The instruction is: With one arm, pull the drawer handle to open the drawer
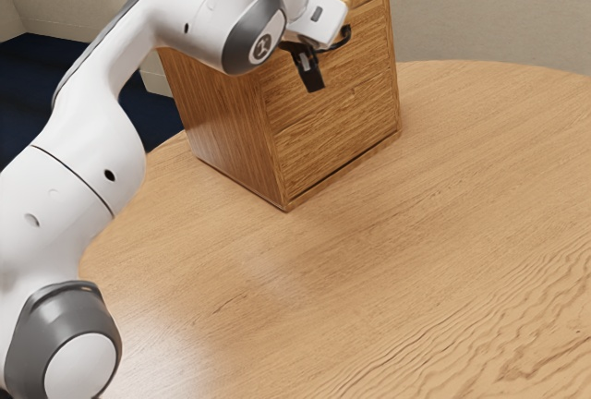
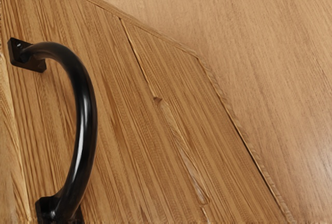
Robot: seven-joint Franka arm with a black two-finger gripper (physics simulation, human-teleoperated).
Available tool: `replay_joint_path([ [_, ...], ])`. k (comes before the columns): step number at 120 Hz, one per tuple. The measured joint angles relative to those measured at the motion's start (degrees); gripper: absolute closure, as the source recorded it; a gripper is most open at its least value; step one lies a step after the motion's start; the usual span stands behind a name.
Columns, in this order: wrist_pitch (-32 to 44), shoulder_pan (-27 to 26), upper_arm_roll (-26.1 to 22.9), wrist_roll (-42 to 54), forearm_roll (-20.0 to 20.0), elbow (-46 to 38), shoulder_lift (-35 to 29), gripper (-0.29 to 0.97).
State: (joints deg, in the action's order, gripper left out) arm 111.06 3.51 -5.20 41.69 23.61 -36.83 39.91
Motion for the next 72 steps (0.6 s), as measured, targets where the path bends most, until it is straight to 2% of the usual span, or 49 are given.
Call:
replay_joint_path([
  [72, -0.6, -0.2, 0.1, -0.2, -1.1, -1.9, 0.5, 0.00],
])
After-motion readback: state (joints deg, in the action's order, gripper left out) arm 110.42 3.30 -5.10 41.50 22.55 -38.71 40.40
